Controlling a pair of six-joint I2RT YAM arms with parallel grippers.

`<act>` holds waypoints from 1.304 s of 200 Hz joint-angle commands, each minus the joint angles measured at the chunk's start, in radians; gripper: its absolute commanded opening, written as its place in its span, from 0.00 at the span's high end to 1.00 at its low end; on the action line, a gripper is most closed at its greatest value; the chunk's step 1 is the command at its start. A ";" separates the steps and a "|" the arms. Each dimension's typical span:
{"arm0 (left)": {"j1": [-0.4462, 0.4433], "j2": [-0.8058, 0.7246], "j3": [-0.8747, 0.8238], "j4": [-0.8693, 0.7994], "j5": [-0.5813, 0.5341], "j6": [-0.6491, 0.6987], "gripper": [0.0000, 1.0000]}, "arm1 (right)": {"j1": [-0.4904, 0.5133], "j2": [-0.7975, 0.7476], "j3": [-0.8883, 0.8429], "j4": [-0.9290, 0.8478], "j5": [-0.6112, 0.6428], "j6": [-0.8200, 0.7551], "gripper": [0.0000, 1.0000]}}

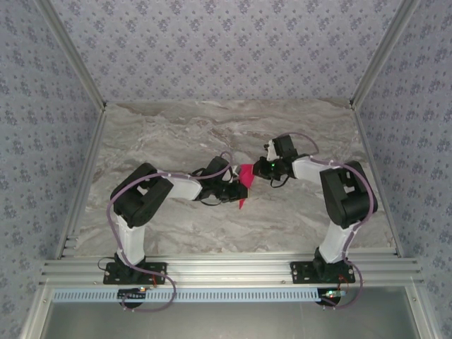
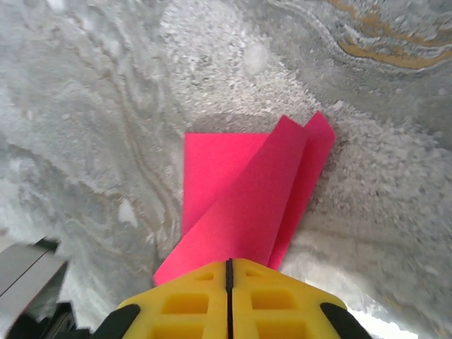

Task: Fold a paper plane with a square sheet of paper (fold left side to right side)
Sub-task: Fold the wing for the fifth time at the center of the table.

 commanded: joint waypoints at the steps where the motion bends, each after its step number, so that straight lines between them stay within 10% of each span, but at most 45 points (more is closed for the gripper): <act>1: -0.013 0.058 -0.042 -0.077 -0.013 -0.022 0.89 | -0.011 -0.094 -0.069 0.033 -0.043 -0.046 0.93; 76: -0.013 0.060 -0.046 -0.061 -0.007 -0.023 0.93 | 0.044 -0.037 -0.143 0.201 -0.206 -0.035 0.93; 261: -0.014 0.064 -0.056 -0.047 0.003 -0.028 0.97 | 0.019 0.165 0.036 0.109 -0.116 -0.169 0.93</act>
